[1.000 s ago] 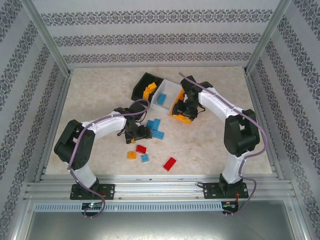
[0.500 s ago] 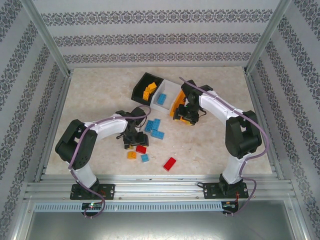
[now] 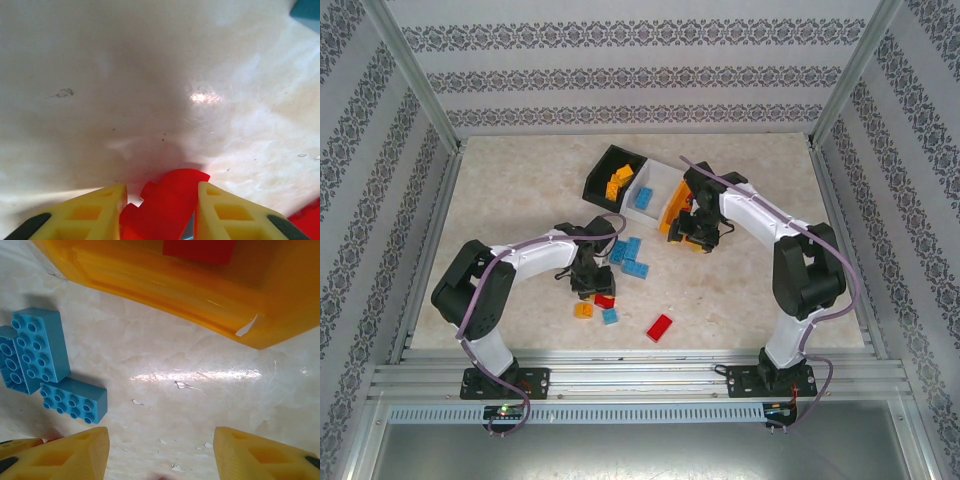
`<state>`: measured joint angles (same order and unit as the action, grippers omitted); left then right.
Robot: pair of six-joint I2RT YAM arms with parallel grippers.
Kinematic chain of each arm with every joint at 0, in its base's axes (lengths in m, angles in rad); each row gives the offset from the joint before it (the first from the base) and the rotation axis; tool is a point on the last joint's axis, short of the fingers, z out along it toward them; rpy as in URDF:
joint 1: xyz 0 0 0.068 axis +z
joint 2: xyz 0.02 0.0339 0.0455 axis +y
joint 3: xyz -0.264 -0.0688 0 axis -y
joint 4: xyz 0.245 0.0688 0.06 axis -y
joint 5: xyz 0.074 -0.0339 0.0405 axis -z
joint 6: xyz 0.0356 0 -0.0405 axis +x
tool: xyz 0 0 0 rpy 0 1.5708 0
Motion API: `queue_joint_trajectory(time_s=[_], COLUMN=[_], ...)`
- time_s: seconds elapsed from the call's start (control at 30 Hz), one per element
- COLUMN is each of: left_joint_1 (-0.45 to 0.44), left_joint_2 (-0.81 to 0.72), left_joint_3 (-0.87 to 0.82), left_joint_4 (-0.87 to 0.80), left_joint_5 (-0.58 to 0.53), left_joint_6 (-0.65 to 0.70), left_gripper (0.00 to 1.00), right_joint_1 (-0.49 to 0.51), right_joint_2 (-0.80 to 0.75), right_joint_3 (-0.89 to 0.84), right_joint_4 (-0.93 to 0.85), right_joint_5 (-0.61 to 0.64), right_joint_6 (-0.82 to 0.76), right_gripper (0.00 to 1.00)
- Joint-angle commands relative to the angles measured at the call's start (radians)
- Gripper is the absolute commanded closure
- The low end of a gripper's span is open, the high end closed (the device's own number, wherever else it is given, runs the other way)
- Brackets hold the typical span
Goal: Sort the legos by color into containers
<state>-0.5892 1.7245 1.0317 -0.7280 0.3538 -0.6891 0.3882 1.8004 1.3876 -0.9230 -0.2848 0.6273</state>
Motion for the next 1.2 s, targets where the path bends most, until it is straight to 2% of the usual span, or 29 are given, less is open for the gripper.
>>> queue_joint_trajectory(time_s=[0.0, 0.33, 0.53, 0.7, 0.93, 1.07, 1.17], left_joint_1=[-0.012, 0.013, 0.064, 0.089, 0.087, 0.083, 0.084], left_joint_2=[0.039, 0.054, 0.106, 0.217, 0.445, 0.51, 0.499], left_joint_3=[0.004, 0.171, 0.346, 0.541, 0.884, 1.02, 1.002], left_joint_4=[0.002, -0.053, -0.021, 0.082, 0.106, -0.031, -0.126], left_joint_5=[0.001, 0.028, 0.128, 0.227, 0.288, 0.244, 0.194], left_joint_6=[-0.016, -0.024, -0.081, -0.194, -0.298, -0.22, -0.14], left_gripper=[0.67, 0.66, 0.66, 0.65, 0.64, 0.59, 0.56], right_joint_1=[-0.014, -0.078, -0.169, -0.244, -0.313, -0.302, -0.245], right_joint_2=[-0.033, -0.081, -0.165, -0.244, -0.321, -0.357, -0.366], right_joint_3=[-0.013, -0.044, -0.115, -0.192, -0.274, -0.327, -0.379], right_joint_4=[-0.007, -0.016, -0.025, -0.028, -0.029, 0.001, 0.08], right_joint_5=[0.021, 0.019, 0.013, 0.003, -0.011, -0.046, -0.107], right_joint_6=[-0.016, -0.031, -0.053, -0.073, -0.082, -0.065, -0.057], right_gripper=[0.43, 0.43, 0.43, 0.42, 0.42, 0.42, 0.42])
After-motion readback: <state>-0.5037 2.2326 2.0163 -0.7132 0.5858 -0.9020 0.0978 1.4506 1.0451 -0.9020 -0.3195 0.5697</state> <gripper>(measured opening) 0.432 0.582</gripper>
